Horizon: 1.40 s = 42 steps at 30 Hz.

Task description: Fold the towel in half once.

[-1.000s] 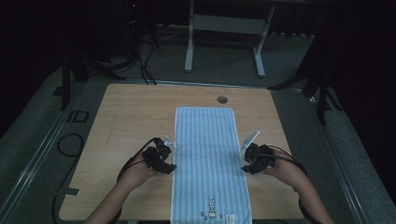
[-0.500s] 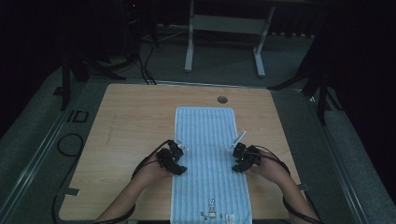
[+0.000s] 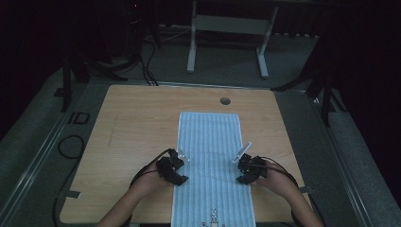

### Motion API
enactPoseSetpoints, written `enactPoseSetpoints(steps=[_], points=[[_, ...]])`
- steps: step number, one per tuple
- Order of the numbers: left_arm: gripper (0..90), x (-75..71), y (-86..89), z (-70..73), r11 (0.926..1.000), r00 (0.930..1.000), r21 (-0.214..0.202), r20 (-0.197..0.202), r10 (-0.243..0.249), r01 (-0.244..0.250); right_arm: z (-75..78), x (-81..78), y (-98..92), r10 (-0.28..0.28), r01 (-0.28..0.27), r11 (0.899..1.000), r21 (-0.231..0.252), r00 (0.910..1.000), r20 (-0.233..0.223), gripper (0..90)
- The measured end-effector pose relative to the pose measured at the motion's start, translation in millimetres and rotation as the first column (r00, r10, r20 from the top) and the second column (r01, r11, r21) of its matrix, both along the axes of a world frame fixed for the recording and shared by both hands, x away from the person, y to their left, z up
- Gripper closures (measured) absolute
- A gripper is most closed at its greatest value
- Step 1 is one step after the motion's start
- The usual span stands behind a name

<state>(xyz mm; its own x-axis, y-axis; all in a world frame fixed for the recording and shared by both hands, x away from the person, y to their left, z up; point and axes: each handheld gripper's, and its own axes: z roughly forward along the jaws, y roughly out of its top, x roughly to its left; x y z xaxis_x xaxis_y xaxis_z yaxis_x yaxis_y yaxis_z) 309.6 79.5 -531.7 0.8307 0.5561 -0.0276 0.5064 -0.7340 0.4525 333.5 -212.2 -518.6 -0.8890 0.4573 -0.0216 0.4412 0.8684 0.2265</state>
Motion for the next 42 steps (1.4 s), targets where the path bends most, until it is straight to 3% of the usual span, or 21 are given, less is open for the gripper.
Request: enactPoseSetpoints(steps=[14,20,25,31,34,39,41,42], points=[[42.2,-23.8,-1.0,1.9,0.9981,0.9986,0.034,-0.016,-0.051,0.051,0.6,-26.9,6.6,0.052,-0.053,0.998,-0.036,0.9983,-0.028,57.8],[42.1,-20.9,-1.6,8.1,0.9967,0.9979,0.06,-0.035,-0.054,0.056,7.0,-23.8,7.1,0.067,-0.068,0.997,-0.048,0.9972,-0.033,55.0],[42.1,-0.7,4.7,25.0,0.9982,0.9999,0.058,0.005,0.015,-0.016,27.6,-1.5,3.1,0.027,-0.028,0.999,-0.039,0.9996,-0.006,55.0],[42.2,36.0,7.1,35.6,0.9924,0.9953,0.078,0.027,0.093,-0.094,36.4,42.3,5.6,-0.047,0.046,0.996,-0.07,0.9988,-0.014,54.6],[42.2,54.5,5.5,36.0,0.9887,0.9918,0.081,0.031,0.124,-0.126,35.2,63.0,9.1,-0.08,0.078,0.994,-0.083,0.9965,-0.025,54.6],[42.2,74.0,1.4,26.6,0.9899,0.9926,0.075,0.018,0.12,-0.121,23.7,90.4,13.0,-0.112,0.108,0.99,-0.092,0.9928,-0.042,55.0],[42.3,77.0,0.8,24.2,0.9894,0.9926,0.081,0.021,0.119,-0.121,18.1,97.2,13.4,-0.125,0.119,0.987,-0.108,0.9912,-0.045,56.3],[42.3,82.2,-0.3,19.2,0.987,0.9923,0.103,0.023,0.121,-0.123,15.7,99.9,13.2,-0.123,0.118,0.987,-0.108,0.9915,-0.042,56.7]])
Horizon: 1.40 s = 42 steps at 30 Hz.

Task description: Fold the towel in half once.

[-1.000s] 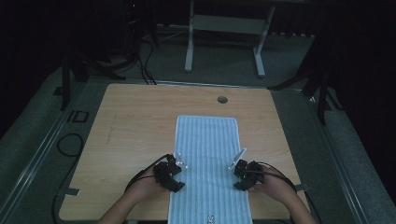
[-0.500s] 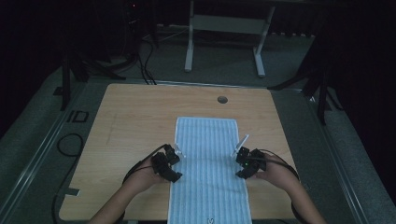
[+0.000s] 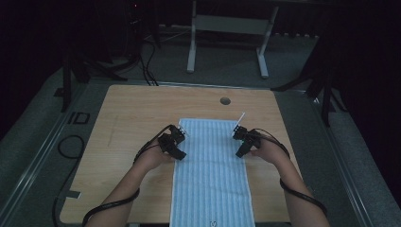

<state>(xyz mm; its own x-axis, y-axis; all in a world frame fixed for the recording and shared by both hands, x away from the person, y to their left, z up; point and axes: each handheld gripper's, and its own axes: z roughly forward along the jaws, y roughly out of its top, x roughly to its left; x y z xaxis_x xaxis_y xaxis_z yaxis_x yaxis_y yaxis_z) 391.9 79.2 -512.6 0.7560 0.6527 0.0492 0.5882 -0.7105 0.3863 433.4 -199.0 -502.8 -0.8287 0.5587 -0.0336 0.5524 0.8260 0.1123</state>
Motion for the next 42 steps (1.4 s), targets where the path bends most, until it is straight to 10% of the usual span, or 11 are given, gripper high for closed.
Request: enactPoseSetpoints(steps=[10,17,25,37,42], points=[[49.3,10.3,1.1,-12.9,0.9999,0.9992,-0.004,-0.038,0.011,-0.011,-12.6,10.0,-4.3,-0.023,0.022,1.0,-0.008,0.9982,-0.056,67.6],[77.7,7.6,1.1,-13.4,0.9969,0.9962,-0.076,-0.083,-0.027,0.021,-12.9,5.8,3.6,0.018,-0.019,1.0,-0.013,0.9981,-0.059,86.4],[86.9,2.7,0.2,-2.1,0.9978,0.9996,-0.066,-0.029,-0.005,0.003,-6.4,2.5,2.0,0.023,-0.024,0.999,-0.021,0.9989,-0.042,87.3],[86.5,-47.0,18.7,54.9,0.9913,0.9973,-0.123,0.061,-0.041,0.048,52.3,-48.0,-11.0,0.115,-0.12,0.989,0.083,0.9916,0.058,87.2],[86.1,-72.0,18.7,50.5,0.9901,0.9956,-0.11,0.043,-0.084,0.088,52.4,-73.0,-9.2,0.165,-0.17,0.983,0.07,0.9834,0.075,87.2]])
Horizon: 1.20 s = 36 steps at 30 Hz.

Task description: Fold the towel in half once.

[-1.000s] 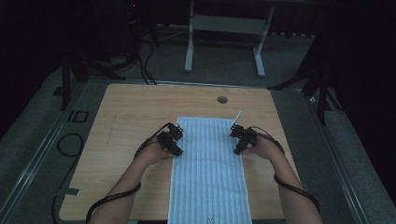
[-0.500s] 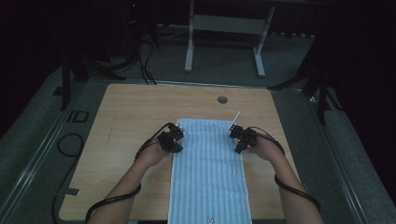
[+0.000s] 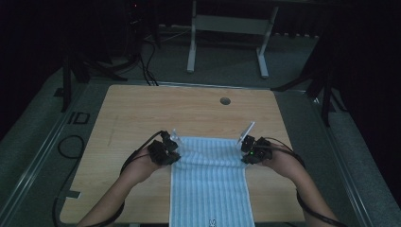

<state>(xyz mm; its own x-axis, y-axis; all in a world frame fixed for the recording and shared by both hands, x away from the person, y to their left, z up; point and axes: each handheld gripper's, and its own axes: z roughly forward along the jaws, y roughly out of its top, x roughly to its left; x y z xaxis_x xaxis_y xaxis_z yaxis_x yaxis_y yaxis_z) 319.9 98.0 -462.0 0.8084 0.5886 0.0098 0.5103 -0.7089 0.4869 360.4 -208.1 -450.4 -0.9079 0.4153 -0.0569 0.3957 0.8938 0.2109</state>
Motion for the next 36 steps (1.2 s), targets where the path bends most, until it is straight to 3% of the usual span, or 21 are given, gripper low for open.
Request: enactPoseSetpoints(steps=[1,6,11,14,15,20,25,32,34,36], points=[[86.0,-14.6,-0.6,-7.1,0.9995,0.9995,0.015,-0.011,-0.028,0.028,-4.3,-11.3,0.3,0.018,-0.018,1.0,0.002,0.9998,-0.003,87.2],[85.5,-30.8,1.5,-23.9,0.9994,0.9982,0.004,-0.05,-0.035,0.035,-20.9,-27.4,0.3,0.037,-0.037,0.999,0.0,0.9985,-0.04,87.1],[83.5,-39.1,2.8,-46.3,0.9992,0.9935,0.014,-0.108,-0.036,0.037,-41.2,-34.0,-0.1,0.041,-0.042,0.999,-0.013,0.9958,-0.081,87.1],[78.9,-42.1,2.7,-52.5,0.9985,0.9909,0.033,-0.128,-0.04,0.044,-49.6,-36.8,0.8,0.04,-0.042,0.999,-0.024,0.9942,-0.1,83.6],[67.0,-42.0,4.7,-47.6,0.9989,0.9943,0.042,-0.105,-0.013,0.018,-50.8,-37.5,0.1,0.035,-0.039,0.998,-0.041,0.9942,-0.102,77.8],[62.3,-38.4,5.3,-29.1,1.0,0.9986,0.003,-0.052,-0.005,0.005,-35.5,-36.9,-0.4,0.025,-0.027,0.999,-0.036,0.9981,-0.056,75.5],[59.9,-34.3,-12.9,-34.9,0.9983,0.9957,0.021,-0.076,-0.052,0.054,-26.0,-34.6,12.6,0.037,-0.037,0.999,-0.005,0.999,-0.023,74.9],[59.9,-24.1,-20.6,-60.1,0.9971,0.9889,0.037,-0.136,-0.061,0.067,-51.4,-29.0,24.9,0.056,-0.06,0.997,-0.045,0.9953,-0.078,71.9],[59.9,-21.1,-20.8,-61.1,0.9982,0.9914,0.03,-0.121,-0.048,0.052,-60.1,-25.0,25.8,0.054,-0.06,0.996,-0.064,0.9941,-0.095,71.9],[59.8,-19.2,-23.1,-60.7,0.9967,0.9933,0.056,-0.104,-0.052,0.058,-62.4,-20.9,25.7,0.042,-0.047,0.998,-0.049,0.9934,-0.106,72.0]])
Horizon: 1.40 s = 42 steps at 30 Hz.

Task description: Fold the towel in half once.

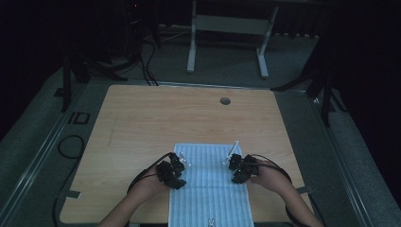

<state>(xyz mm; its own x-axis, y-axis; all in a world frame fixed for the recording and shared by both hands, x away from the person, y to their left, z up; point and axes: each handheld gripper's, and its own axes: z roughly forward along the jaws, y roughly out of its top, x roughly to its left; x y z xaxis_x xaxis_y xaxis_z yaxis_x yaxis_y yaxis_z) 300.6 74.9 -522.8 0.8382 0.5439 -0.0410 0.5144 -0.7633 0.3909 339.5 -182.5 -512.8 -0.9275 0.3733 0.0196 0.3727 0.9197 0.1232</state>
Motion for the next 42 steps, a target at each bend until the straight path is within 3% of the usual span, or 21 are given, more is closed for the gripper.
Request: enactPoseSetpoints(steps=[15,20,33,38,39,42], points=[[59.8,48.6,-1.6,-1.2,0.9987,0.9993,-0.036,-0.016,0.034,-0.035,0.2,41.9,-4.6,-0.073,0.073,0.997,0.0,0.9972,-0.013,71.9],[58.8,63.0,-4.4,-0.4,0.9988,0.9991,-0.024,-0.007,0.042,-0.042,0.5,57.0,-6.4,-0.097,0.097,0.995,-0.008,0.9951,-0.02,71.5],[58.7,83.9,-7.3,0.5,0.9963,0.9965,-0.018,-0.007,0.084,-0.084,1.0,83.9,-6.7,-0.122,0.121,0.992,-0.028,0.9917,-0.04,70.3],[58.7,82.9,-7.5,0.7,0.9971,0.9969,-0.011,-0.024,0.076,-0.076,0.9,84.1,-5.1,-0.127,0.126,0.991,-0.036,0.9913,-0.034,68.9],[57.1,82.3,-7.5,1.7,0.9976,0.9972,-0.009,-0.03,0.068,-0.069,3.1,82.4,-4.1,-0.122,0.12,0.992,-0.047,0.9921,-0.032,63.9],[55.0,82.8,-5.1,9.0,0.9967,0.9965,-0.012,-0.025,0.08,-0.08,8.5,80.9,-4.6,-0.1,0.099,0.994,-0.054,0.9949,-0.014,61.9]])
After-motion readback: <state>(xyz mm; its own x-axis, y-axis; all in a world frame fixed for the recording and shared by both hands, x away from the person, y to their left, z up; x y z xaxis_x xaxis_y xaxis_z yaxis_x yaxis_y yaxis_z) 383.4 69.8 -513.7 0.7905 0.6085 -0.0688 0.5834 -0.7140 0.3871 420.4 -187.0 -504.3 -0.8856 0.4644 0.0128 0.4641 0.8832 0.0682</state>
